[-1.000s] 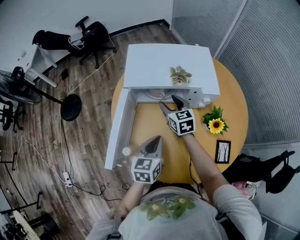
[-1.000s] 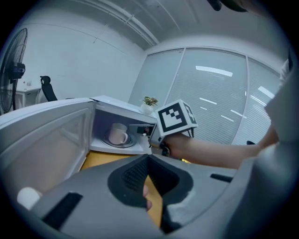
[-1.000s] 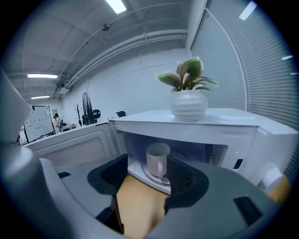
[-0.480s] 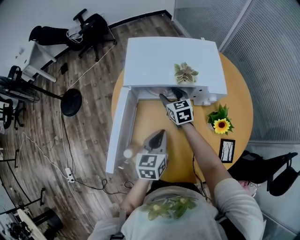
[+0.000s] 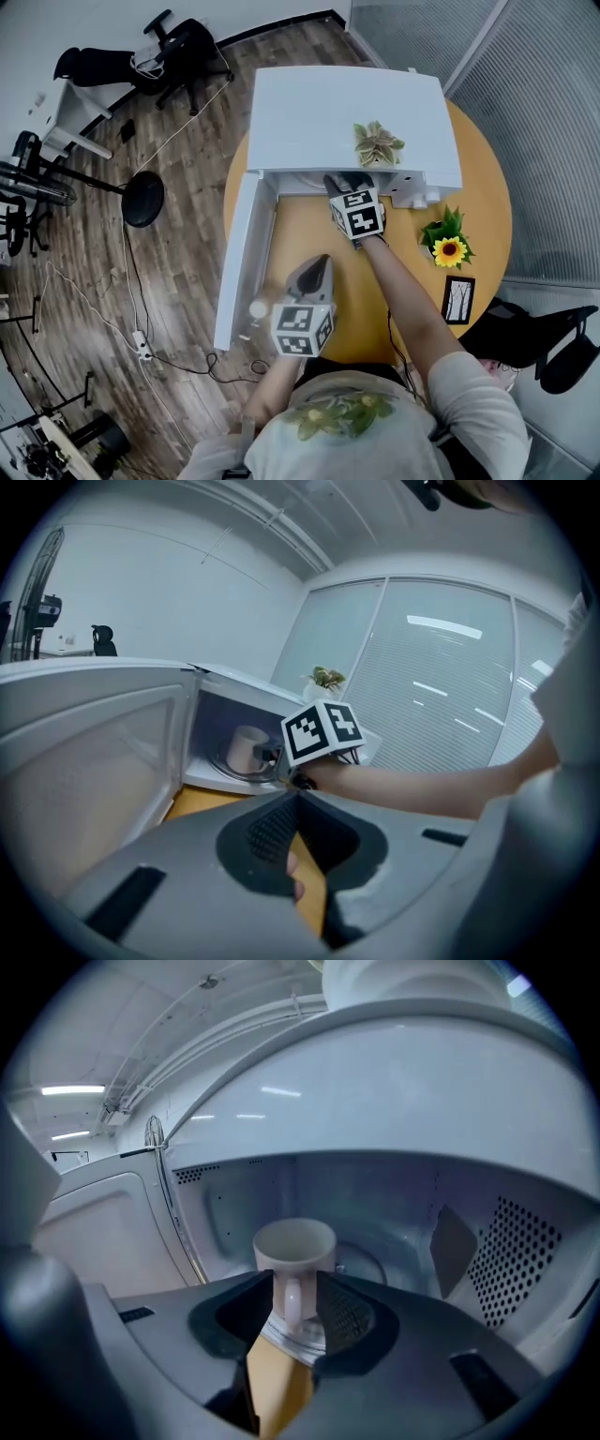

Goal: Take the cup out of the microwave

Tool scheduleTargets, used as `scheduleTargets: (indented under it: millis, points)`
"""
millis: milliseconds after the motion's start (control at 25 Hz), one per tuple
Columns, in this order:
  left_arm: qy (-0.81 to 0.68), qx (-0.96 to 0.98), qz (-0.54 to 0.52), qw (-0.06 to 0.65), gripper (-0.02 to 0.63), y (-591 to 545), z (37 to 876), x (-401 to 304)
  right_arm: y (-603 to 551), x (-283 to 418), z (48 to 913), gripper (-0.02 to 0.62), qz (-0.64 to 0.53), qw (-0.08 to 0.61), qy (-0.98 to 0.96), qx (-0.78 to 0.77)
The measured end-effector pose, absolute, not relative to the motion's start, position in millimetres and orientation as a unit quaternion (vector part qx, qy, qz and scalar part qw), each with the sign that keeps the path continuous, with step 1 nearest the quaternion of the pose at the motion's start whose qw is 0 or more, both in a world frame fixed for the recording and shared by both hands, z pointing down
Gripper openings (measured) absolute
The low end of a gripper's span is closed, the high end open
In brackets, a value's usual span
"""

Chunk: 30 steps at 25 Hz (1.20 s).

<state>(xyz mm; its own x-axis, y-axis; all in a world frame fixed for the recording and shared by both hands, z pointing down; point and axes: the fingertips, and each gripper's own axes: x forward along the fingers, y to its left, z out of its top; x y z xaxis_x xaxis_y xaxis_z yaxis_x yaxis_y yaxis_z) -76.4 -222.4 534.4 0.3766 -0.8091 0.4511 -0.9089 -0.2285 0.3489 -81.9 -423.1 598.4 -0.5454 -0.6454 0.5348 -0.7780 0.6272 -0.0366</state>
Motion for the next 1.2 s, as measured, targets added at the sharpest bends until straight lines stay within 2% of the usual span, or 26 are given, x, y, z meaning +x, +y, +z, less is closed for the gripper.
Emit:
scheduleTargets:
  millis: [360, 400, 440, 1200]
  points:
    - [-0.549, 0.779, 0.089, 0.290, 0.003, -225, 537, -79, -424, -88, 603, 0.129, 0.131, 0.260, -0.864, 0.411]
    - [-0.549, 0.779, 0.089, 0.291, 0.003, -225, 537, -79, -424, -88, 604, 0.113, 0.130, 0.261, -0.864, 0.411]
    - [-0.549, 0.779, 0.089, 0.291, 0.005, -225, 537, -80, -424, -88, 604, 0.066, 0.129, 0.263, -0.863, 0.411]
    - [-0.553, 0.776, 0.090, 0.289, 0.004, -223, 536, -82, -410, -76, 603, 0.061, 0.122, 0.274, -0.868, 0.396]
